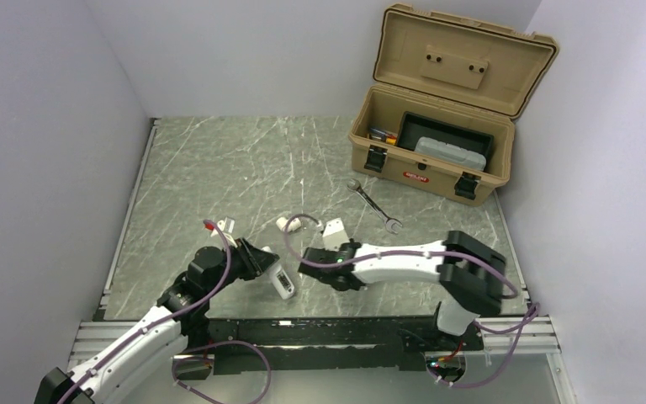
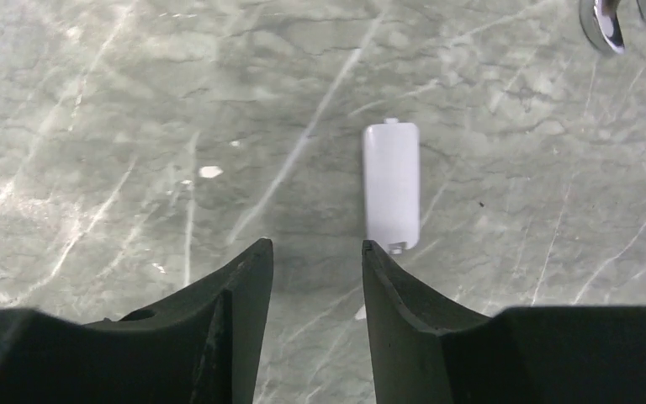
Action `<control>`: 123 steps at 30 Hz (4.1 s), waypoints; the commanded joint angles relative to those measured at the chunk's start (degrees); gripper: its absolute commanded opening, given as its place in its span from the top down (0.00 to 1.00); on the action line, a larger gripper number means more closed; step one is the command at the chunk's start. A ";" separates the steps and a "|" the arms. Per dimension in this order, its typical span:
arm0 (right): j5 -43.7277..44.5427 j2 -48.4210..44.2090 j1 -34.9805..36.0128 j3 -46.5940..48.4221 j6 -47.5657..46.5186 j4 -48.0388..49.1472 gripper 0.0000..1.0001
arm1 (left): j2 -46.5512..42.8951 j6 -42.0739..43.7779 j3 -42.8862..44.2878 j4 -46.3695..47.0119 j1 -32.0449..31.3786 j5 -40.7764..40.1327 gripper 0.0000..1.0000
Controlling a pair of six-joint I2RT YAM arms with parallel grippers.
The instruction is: Load the batteries into the remote control
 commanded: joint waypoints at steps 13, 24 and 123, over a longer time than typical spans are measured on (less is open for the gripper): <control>-13.02 -23.26 -14.88 -18.86 -4.11 19.07 0.40 | 2.83 -0.62 0.47 5.20 0.99 1.95 1.00; -18.13 -19.97 -16.92 -21.81 -5.99 23.09 0.45 | 4.91 -0.98 0.44 7.05 1.08 2.54 1.00; -25.60 -28.01 -6.00 -10.68 -19.23 22.48 0.77 | 28.39 -15.09 1.72 40.00 2.36 7.53 1.00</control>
